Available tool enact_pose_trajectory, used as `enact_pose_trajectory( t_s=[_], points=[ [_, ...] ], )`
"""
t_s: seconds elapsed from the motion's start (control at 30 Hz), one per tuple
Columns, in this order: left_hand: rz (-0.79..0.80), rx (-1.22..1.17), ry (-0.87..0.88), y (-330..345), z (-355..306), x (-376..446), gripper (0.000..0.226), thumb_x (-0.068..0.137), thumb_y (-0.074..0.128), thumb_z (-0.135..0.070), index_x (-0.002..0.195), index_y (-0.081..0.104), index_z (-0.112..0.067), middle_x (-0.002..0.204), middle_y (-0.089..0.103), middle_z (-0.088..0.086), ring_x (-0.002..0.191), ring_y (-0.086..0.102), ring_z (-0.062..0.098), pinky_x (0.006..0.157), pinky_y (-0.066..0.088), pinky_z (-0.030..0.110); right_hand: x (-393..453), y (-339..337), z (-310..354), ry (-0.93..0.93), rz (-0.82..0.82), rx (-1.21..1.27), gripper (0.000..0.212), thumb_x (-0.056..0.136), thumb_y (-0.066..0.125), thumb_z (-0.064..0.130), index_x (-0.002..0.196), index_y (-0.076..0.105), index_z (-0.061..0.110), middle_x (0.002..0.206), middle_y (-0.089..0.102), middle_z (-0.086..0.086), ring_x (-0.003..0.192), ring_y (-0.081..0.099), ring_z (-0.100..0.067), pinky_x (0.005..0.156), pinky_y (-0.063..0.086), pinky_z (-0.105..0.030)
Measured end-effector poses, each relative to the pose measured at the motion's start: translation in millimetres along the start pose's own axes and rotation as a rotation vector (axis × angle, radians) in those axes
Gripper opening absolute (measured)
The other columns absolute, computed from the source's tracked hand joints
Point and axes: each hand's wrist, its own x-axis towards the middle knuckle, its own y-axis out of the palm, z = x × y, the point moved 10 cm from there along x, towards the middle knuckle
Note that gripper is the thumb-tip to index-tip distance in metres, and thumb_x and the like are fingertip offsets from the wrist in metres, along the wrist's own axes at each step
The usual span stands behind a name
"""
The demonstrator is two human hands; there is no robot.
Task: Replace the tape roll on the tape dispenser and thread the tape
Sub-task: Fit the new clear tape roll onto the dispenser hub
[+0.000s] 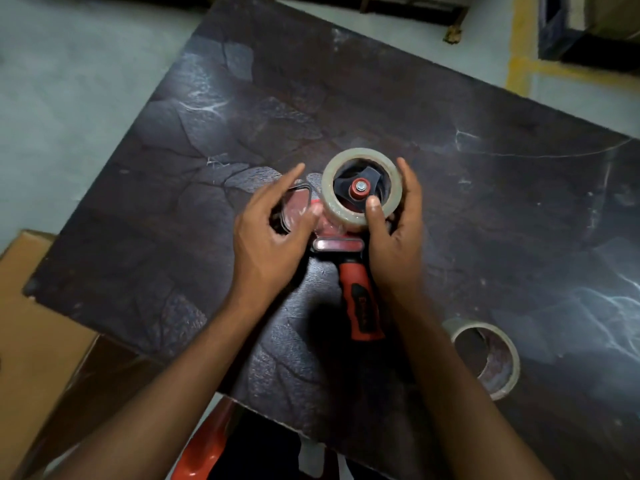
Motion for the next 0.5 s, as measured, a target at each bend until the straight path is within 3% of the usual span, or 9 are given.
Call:
enact_pose_trajectory(
  t_s=[0.13, 0.37, 0.5],
  points=[
    [-0.025, 0.006, 0.019, -8.2, 3.9, -21.5, 0.057, 0.092, 0.081, -0.016, 0.146, 0.064, -0.018, 0.136, 0.070, -0.002, 0.126, 0.065, 0.001, 0.104, 0.048, 0.014, -7.4, 2.4, 1.4, -0.004, -0.009, 0.003, 0.065, 0.102, 0.060, 0.021, 0.162, 0.035, 0.020, 0.161, 0.050, -0.005, 0.151, 0.047, -0.017, 0.125, 0.039, -0.050],
    [-0.027, -0.022, 0.028, -5.5, 3.5, -23.8, 0.060, 0.091, 0.075, 0.000, 0.148, 0.060, -0.008, 0.143, 0.065, -0.005, 0.131, 0.058, -0.011, 0.111, 0.043, 0.012, -16.6, 5.9, -0.3, 0.017, -0.034, 0.013, 0.069, 0.101, 0.061, 0.023, 0.164, 0.032, 0.023, 0.165, 0.045, 0.000, 0.155, 0.041, -0.018, 0.127, 0.036, -0.051],
    [-0.012, -0.048, -0.019, -4.6, 9.6, -23.7, 0.068, 0.088, 0.070, 0.005, 0.151, 0.058, -0.014, 0.142, 0.063, -0.007, 0.132, 0.061, -0.001, 0.113, 0.046, 0.018, -24.1, 9.4, -0.6, 0.027, -0.064, 0.019, 0.070, 0.100, 0.060, 0.031, 0.164, 0.031, 0.028, 0.167, 0.042, 0.003, 0.157, 0.038, -0.018, 0.128, 0.034, -0.053]
  ],
)
